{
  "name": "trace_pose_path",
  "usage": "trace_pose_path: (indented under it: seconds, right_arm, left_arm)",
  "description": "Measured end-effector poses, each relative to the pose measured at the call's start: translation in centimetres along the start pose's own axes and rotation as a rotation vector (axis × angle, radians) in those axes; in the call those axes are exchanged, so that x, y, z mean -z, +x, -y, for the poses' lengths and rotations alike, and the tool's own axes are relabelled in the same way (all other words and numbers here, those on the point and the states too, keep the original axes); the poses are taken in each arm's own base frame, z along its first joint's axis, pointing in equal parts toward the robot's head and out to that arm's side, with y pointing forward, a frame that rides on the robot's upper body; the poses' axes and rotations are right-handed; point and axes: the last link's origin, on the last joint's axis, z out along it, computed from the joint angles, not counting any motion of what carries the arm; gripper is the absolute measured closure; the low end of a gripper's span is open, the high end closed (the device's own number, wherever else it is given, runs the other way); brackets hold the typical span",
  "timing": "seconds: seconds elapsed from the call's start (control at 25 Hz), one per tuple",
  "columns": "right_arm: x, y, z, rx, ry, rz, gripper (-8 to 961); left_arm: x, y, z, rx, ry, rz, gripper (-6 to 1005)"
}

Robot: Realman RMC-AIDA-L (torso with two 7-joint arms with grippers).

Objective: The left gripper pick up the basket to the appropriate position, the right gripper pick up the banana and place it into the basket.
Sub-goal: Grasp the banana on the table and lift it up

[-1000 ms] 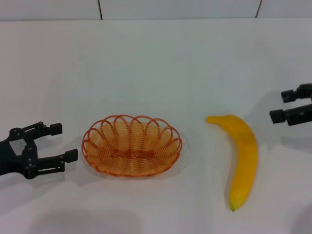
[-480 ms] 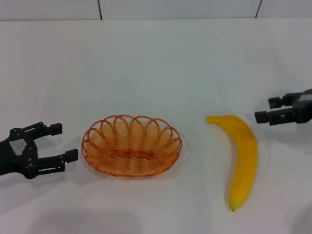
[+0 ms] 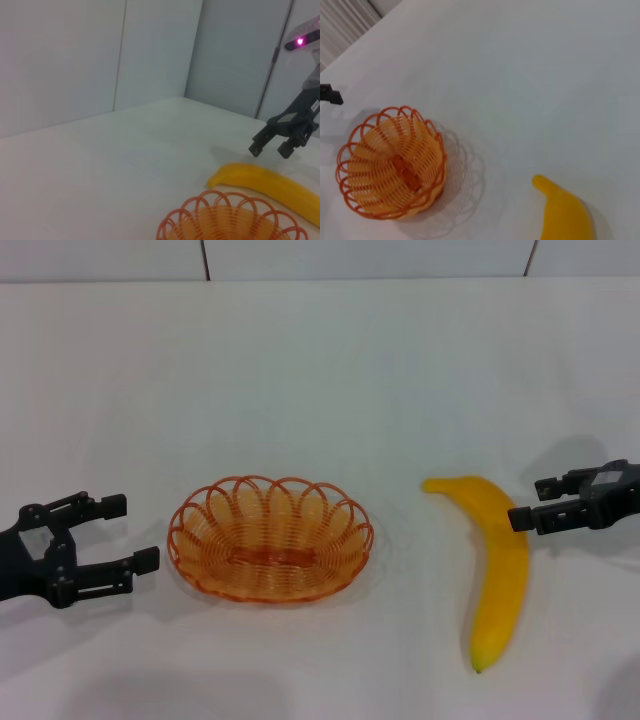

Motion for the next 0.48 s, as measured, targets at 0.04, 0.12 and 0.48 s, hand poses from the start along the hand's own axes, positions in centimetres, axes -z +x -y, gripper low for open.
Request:
trace_pose_path:
  seconds: [0.04, 0.12, 0.48]
  right_arm:
    - [-0.11, 0.02, -0.02, -0.002, -0.002, -0.004, 76]
    - [-0.23, 0.03, -0.06, -0.002, -0.005, -0.01, 76]
    - [-0.81, 0.07, -0.28, 0.003, -0.017, -0.028, 80]
  left_arm:
    - [-0.01, 0.01, 0.0, 0.0, 0.0, 0.0, 107]
    - [0.0, 0.01, 0.0, 0.0, 0.0, 0.001, 107]
    - [-0.03, 0.05, 0.01, -0.001, -0.002, 0.0, 107]
